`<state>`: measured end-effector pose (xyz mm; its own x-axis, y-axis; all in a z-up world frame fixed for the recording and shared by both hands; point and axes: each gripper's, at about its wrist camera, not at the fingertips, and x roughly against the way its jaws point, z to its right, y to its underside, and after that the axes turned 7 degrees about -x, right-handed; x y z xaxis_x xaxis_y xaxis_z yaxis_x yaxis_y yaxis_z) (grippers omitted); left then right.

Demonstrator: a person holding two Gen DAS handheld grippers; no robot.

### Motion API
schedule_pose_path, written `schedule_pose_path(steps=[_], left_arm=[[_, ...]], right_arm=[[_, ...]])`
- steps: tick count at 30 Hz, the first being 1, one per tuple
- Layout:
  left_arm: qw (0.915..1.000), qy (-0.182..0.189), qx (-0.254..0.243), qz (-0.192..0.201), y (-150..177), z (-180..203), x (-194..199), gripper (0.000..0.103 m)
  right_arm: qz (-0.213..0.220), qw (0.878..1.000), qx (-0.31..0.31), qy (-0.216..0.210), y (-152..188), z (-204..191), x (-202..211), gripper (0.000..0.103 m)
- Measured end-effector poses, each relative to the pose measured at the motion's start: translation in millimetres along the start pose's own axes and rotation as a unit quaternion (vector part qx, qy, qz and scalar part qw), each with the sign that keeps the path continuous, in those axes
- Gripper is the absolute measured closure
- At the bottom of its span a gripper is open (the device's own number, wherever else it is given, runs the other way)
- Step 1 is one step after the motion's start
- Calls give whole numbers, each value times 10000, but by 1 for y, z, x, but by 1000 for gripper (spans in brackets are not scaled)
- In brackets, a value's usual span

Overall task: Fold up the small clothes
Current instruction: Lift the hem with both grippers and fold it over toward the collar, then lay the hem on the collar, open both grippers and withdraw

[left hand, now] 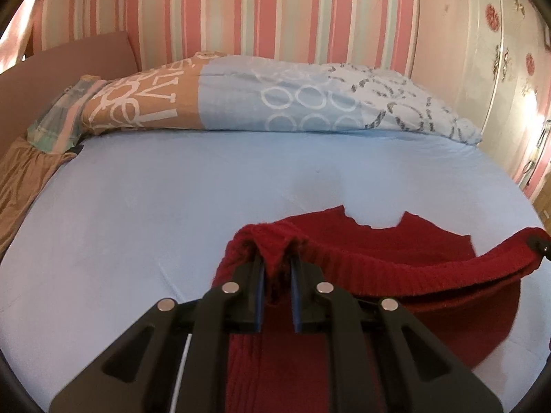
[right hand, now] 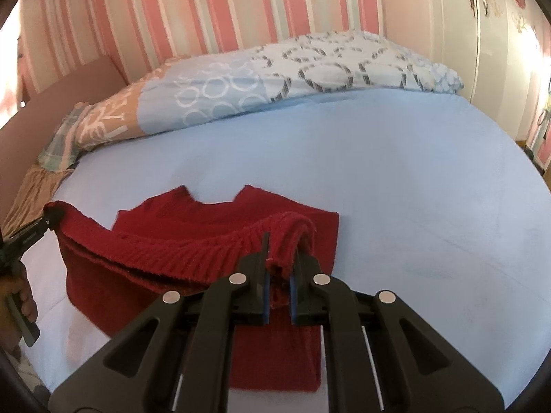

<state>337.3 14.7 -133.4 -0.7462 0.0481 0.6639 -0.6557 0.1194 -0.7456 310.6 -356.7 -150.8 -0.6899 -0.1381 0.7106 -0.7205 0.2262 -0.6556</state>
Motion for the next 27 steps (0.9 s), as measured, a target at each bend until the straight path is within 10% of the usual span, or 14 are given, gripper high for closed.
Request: schedule_pose_path(steps=[21, 24, 27], left_arm=[[9924, -750, -90, -974, -35, -1, -179, 87], [9892, -988, -261, -1051, -39, -6, -190, 87], [9849, -1212, -304, -1198, -39, -20, -199, 87]], right_arm=[[-1049, 9908, 131, 843, -51, 17, -188, 90], [-1019, 9874, 200, 1197, -58, 19, -197, 53], [-1045, 9852, 113, 1357, -68, 26, -199, 38]])
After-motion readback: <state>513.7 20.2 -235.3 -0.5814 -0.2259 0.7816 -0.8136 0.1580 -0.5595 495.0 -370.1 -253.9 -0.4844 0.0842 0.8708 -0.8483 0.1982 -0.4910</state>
